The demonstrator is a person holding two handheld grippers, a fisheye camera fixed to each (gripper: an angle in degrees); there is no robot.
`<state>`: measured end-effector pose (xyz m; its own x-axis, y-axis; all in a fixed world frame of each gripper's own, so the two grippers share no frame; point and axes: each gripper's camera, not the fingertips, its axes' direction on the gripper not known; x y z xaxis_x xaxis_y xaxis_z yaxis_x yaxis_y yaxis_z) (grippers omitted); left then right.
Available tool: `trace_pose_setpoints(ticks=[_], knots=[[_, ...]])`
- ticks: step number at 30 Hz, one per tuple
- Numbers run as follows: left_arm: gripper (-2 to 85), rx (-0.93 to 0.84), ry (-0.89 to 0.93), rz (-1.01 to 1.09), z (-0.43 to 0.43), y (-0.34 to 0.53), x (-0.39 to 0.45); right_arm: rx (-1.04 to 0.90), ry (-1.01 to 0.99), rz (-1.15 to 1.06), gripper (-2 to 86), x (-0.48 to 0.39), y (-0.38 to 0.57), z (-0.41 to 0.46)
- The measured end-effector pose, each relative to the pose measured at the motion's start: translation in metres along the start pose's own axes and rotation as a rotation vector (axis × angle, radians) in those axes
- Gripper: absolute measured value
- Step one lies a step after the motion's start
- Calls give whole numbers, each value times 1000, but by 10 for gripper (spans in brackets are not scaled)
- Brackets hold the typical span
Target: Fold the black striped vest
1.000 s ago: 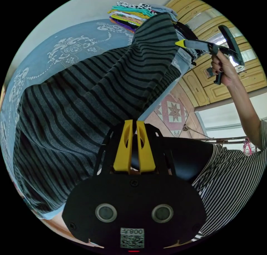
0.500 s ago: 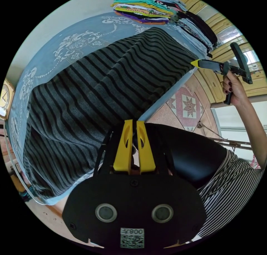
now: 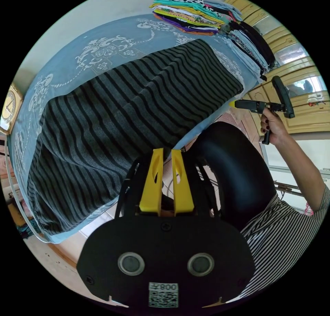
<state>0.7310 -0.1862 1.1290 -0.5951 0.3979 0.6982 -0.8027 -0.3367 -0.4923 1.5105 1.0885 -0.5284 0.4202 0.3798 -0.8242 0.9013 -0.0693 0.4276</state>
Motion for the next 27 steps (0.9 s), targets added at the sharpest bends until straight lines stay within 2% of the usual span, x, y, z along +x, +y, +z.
trace_pose_setpoints(ticks=[4,9,13,18,27], knots=[[17,-59,-23,65,19,-27,14,47,-98,33,3,40,35,21],[9,-158,-27,232,47,-49,41,223,-255,83,21,105,88,29],[16,-129,33,263,59,-75,48,316,-330,78,46,135,110,36],[51,6,174,238,79,-161,45,339,-295,67,76,155,131,69],[91,108,175,269,128,-360,60,329,-198,48,77,169,166,121]])
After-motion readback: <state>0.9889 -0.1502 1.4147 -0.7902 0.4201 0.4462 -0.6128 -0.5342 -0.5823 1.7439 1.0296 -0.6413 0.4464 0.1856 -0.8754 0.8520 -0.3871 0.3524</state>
